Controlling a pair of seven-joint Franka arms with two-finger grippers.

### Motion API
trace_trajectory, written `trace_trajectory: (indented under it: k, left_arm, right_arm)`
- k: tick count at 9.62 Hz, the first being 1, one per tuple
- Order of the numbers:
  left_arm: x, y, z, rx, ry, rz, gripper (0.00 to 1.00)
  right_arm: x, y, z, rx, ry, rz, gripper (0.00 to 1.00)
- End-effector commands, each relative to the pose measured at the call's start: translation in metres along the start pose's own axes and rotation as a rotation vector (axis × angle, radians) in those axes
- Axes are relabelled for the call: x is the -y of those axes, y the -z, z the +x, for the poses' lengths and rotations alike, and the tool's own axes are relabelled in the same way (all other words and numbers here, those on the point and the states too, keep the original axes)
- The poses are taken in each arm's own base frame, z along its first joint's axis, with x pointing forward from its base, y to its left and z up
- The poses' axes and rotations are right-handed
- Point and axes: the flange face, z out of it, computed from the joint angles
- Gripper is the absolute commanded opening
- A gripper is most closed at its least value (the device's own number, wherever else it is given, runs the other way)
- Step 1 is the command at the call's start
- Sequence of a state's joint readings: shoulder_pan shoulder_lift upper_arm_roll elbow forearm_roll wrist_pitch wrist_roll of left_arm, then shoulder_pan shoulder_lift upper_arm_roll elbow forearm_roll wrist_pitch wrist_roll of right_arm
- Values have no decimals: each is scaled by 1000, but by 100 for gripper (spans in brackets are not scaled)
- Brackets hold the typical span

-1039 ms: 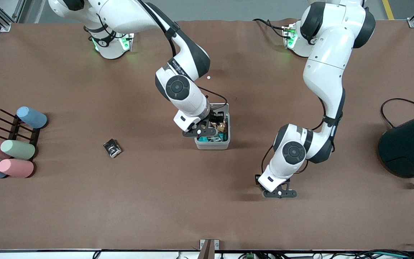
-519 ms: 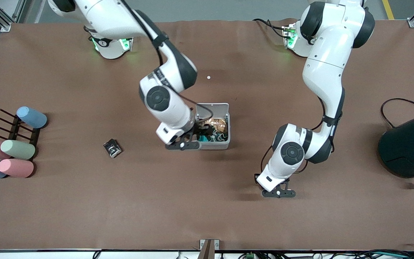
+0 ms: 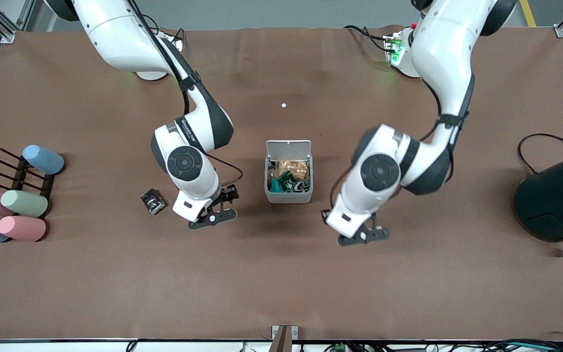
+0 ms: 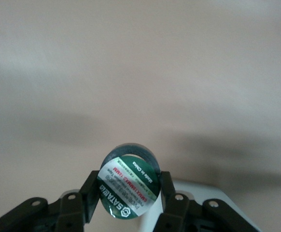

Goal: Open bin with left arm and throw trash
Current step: 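Drop the tape into the bin while the right gripper grasps the packet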

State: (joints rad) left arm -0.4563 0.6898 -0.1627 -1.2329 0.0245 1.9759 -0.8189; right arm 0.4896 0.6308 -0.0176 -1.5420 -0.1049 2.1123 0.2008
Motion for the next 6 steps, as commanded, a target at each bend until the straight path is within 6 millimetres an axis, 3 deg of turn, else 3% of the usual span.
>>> trace_trajectory:
  k: [1,2,3,5,6]
  left_arm:
    - [-44,-13,-62,72,96,-12,7]
    - [-61,-24,-84,77,73,-4,7]
    - [-68,-33,-91,81,63,-3,7]
    - [-75,-42,-97,78,62,-16,11]
    - [-76,-49,-99,78,61,-16,12]
  right_arm:
    - [-59,-40,-22,13,106,-27,90]
    - [-96,-51,-31,16,153,-19,90]
    - [-128,-62,-42,45,179,-11,90]
    - [-165,-78,-63,88,252,6,90]
    - [-174,-85,-72,106,257,13,90]
